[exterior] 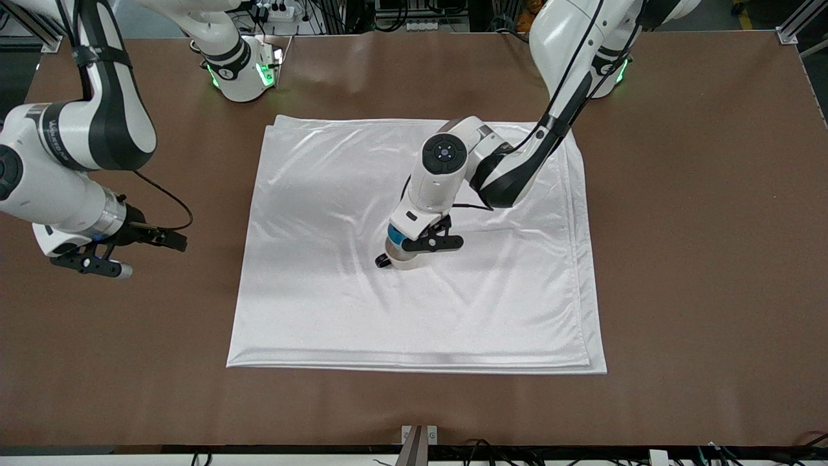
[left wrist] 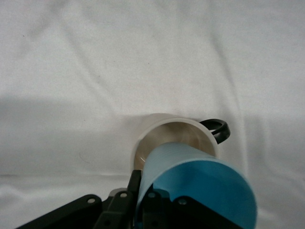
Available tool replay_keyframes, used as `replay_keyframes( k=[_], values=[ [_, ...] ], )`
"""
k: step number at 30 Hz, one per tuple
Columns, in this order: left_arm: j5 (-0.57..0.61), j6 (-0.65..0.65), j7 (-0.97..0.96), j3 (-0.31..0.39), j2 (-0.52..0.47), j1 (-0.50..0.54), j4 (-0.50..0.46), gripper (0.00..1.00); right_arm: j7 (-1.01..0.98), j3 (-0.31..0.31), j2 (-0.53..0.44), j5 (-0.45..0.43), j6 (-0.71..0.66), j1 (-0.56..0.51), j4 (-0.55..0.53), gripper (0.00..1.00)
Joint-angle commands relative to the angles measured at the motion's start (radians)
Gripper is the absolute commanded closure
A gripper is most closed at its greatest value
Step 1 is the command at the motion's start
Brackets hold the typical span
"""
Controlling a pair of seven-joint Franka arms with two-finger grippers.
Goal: Place blue cup into white mug on cloth
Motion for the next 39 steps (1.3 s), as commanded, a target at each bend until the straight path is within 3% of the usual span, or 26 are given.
replay_keyframes(
  k=[1, 4, 6, 7, 8, 9, 15, 22, 33, 39],
  values=[
    [0.028, 0.030, -0.029, 0.009, 0.031, -0.012, 0.026, 1.00, 0.007, 0.003, -0.087, -0.017, 0.004, 0.004, -0.084, 0.00],
    [0.028, 0.040, -0.029, 0.009, 0.034, -0.012, 0.026, 1.00, 0.007, 0.003, -0.112, -0.015, -0.037, 0.004, -0.075, 0.00],
    [0.028, 0.041, -0.030, 0.009, 0.033, -0.014, 0.026, 0.81, 0.007, 0.004, -0.138, -0.015, -0.060, 0.004, -0.073, 0.00],
    [0.028, 0.041, -0.029, 0.007, 0.033, -0.012, 0.026, 0.61, 0.007, 0.004, -0.150, -0.015, -0.073, 0.004, -0.073, 0.00],
    [0.028, 0.041, -0.029, 0.009, 0.033, -0.014, 0.026, 0.05, 0.005, 0.006, -0.165, -0.015, -0.088, 0.004, -0.072, 0.00],
    [0.030, 0.041, -0.029, 0.009, 0.031, -0.014, 0.026, 0.00, 0.005, 0.007, -0.181, -0.015, -0.105, 0.004, -0.070, 0.00],
    [0.031, 0.041, -0.052, 0.009, 0.020, -0.012, 0.026, 0.00, -0.004, 0.013, -0.245, -0.010, -0.232, 0.002, -0.017, 0.00],
    [0.053, 0.023, -0.055, 0.010, -0.056, -0.008, 0.017, 0.00, -0.009, 0.015, -0.247, -0.001, -0.415, 0.004, 0.164, 0.00],
    [0.103, -0.252, -0.041, 0.026, -0.273, 0.049, 0.012, 0.00, -0.028, 0.013, -0.250, -0.003, -0.464, 0.042, 0.255, 0.00],
    [0.105, -0.399, 0.058, 0.018, -0.383, 0.144, 0.011, 0.00, -0.117, 0.000, -0.250, -0.006, -0.465, 0.036, 0.269, 0.00]
  ],
)
